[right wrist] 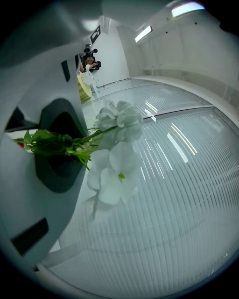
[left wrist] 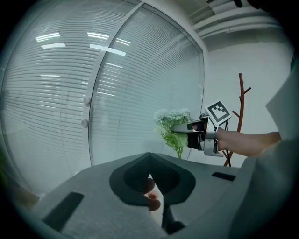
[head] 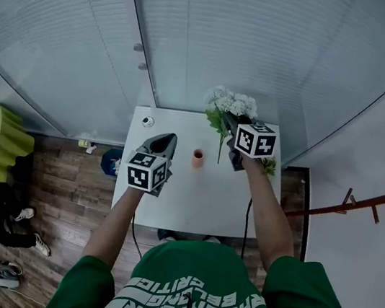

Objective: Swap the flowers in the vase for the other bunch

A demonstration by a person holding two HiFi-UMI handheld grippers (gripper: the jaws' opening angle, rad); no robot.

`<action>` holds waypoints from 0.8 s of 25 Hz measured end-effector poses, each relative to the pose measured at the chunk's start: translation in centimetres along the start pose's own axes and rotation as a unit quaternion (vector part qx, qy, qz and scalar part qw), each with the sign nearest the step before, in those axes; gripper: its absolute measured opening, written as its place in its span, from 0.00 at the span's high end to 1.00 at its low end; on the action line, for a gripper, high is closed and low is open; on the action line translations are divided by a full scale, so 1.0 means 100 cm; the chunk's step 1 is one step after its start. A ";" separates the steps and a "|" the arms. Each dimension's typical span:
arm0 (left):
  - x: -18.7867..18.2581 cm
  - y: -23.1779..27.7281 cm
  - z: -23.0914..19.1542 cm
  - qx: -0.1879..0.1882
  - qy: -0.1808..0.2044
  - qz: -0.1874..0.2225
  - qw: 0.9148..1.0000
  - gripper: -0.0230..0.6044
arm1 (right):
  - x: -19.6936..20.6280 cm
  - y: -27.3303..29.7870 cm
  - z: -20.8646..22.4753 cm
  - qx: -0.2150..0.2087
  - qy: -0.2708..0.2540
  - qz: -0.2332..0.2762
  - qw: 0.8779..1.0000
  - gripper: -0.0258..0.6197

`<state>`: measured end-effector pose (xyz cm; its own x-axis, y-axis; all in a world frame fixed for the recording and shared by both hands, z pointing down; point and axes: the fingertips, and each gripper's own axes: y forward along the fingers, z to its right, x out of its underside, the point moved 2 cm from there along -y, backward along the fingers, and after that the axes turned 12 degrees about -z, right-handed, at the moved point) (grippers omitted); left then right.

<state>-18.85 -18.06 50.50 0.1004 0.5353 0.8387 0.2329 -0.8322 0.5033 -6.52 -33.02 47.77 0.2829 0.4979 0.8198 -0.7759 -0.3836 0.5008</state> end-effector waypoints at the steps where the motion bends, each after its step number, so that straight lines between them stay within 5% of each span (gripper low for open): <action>1: 0.000 -0.001 -0.004 -0.003 -0.001 0.000 1.000 0.96 | -0.002 0.004 -0.003 -0.004 -0.002 0.002 1.000 0.87; 20: 0.010 -0.010 -0.069 -0.049 -0.036 -0.009 0.998 0.96 | -0.009 0.086 -0.033 -0.053 -0.023 -0.018 0.998 0.87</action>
<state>-25.59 -17.70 52.32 0.1674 0.5566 0.8138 0.1403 -0.8304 0.5391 -15.25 -34.22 50.41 0.3344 0.4733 0.8150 -0.8201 -0.2800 0.4991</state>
